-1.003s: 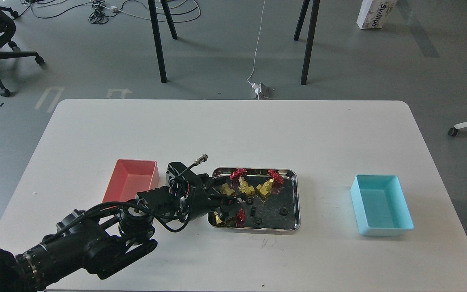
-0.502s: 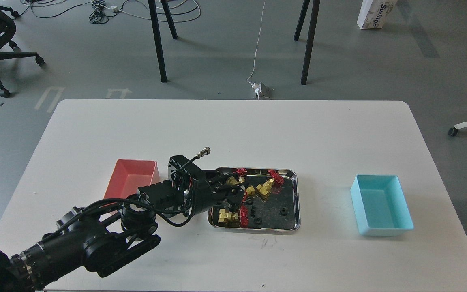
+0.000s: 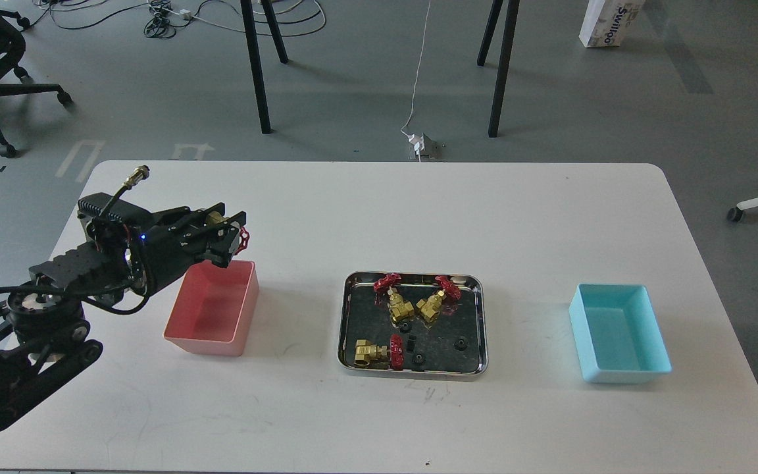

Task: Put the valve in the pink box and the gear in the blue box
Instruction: 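Carry the held item with the left gripper into the pink box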

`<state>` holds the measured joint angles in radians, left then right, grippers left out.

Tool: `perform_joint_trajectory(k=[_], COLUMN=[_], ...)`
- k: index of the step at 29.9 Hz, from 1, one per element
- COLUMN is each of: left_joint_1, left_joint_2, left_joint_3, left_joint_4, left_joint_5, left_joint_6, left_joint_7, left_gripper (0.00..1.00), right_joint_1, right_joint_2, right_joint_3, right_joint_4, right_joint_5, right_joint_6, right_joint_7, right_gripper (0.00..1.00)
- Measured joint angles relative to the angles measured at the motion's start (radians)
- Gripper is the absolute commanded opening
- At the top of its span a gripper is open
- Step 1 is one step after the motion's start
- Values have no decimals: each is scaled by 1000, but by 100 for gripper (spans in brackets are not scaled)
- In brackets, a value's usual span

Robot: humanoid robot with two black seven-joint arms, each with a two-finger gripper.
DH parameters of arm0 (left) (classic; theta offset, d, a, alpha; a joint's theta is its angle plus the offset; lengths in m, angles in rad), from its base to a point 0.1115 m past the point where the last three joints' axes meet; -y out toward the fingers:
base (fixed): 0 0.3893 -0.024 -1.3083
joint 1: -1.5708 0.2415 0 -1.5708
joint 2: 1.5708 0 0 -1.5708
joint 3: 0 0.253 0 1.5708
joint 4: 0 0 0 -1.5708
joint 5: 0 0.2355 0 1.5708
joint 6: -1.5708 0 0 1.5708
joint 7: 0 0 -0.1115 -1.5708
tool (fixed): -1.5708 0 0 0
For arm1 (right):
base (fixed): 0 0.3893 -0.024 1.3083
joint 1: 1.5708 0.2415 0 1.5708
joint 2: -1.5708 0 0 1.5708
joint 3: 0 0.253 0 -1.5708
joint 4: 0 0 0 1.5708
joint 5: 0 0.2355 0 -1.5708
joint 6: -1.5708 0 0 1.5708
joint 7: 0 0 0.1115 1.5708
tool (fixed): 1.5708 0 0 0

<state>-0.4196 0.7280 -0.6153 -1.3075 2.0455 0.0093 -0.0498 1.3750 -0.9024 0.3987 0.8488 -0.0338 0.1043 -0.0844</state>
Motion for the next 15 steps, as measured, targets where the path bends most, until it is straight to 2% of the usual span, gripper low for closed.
perform_joint_trajectory(k=[10, 13, 15], left_joint_1=[116, 125, 126], left_joint_2=[29, 27, 26], left_joint_3=[0, 0, 1], left_joint_4=[5, 9, 11], left_joint_5=[1, 3, 4], left_joint_6=[52, 53, 53], left_joint_7=[-7, -9, -10], left_gripper=[14, 22, 36], right_joint_1=[1, 4, 6], right_joint_2=[18, 29, 35], right_joint_3=[0, 0, 0], right_joint_4=[-10, -17, -23], right_joint_5=[-6, -9, -16], right_joint_6=[0, 0, -1], right_joint_7=[0, -1, -2], right_gripper=[99, 99, 99])
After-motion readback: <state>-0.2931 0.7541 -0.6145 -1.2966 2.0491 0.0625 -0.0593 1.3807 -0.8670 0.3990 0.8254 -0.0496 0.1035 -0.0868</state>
